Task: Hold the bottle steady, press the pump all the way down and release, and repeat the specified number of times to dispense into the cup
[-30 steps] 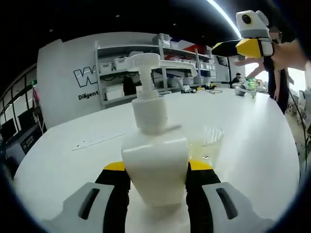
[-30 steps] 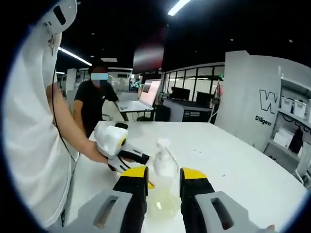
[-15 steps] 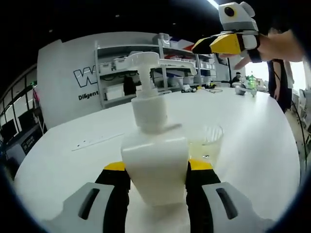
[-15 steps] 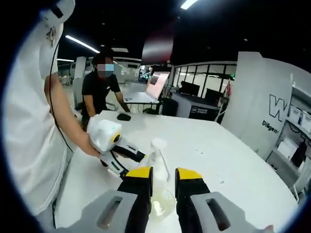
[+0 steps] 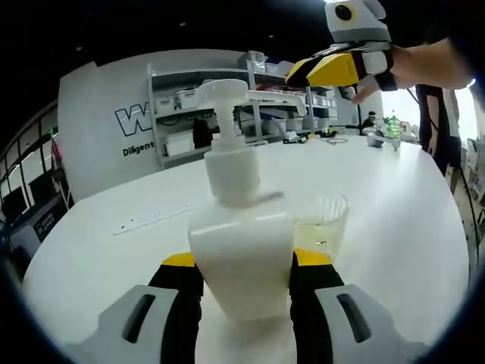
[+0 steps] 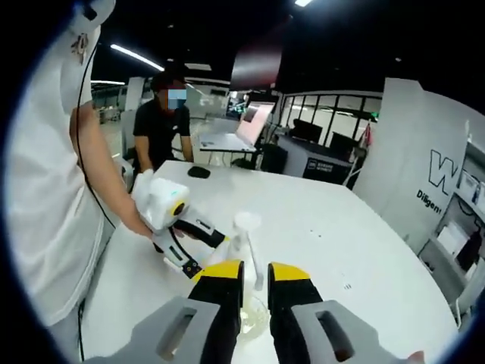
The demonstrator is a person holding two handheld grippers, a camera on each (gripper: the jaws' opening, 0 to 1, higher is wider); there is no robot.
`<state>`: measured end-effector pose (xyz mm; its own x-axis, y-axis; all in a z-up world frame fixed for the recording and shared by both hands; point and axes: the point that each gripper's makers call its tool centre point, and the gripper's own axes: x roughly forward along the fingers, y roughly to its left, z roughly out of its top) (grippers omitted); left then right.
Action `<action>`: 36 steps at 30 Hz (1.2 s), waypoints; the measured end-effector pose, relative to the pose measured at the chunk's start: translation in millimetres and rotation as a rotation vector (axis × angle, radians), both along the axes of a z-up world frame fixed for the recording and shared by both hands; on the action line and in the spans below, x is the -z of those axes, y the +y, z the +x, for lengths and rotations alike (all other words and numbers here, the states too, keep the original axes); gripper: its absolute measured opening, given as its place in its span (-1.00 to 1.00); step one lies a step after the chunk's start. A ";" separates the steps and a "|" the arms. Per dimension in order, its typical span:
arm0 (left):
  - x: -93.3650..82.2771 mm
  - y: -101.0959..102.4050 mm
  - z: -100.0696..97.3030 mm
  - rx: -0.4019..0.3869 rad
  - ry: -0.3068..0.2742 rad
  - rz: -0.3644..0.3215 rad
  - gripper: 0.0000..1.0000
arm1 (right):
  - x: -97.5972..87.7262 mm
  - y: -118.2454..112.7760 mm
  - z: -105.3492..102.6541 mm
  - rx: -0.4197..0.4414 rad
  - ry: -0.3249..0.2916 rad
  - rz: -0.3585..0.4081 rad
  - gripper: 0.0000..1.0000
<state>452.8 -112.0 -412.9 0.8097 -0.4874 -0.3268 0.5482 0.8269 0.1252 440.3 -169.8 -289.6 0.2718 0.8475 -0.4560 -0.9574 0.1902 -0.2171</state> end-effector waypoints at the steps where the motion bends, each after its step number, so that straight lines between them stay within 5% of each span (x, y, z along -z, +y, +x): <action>1: 0.1 0.0 -0.2 0.000 -0.001 0.001 -0.14 | 1.6 0.7 -0.8 0.004 0.026 0.001 -0.89; 3: 0.3 0.0 -0.2 -0.001 0.000 0.000 -0.14 | 2.6 0.5 0.8 -0.015 -0.019 -0.024 -0.94; 4: 0.4 -0.1 -0.2 -0.001 0.000 0.001 -0.14 | 5.4 0.2 1.0 -0.003 0.023 -0.025 -0.95; 12: 1.0 0.1 0.0 -0.002 0.003 0.000 -0.14 | 8.7 0.2 6.9 -0.015 -0.002 -0.060 -1.00; 24: 1.7 0.7 0.5 -0.010 0.007 0.000 -0.15 | 13.5 -1.3 0.9 0.005 0.086 -0.079 -1.00; 36: 1.3 0.6 1.3 -0.018 0.004 0.004 -0.15 | 13.0 -0.6 -5.5 0.005 0.107 -0.095 -1.00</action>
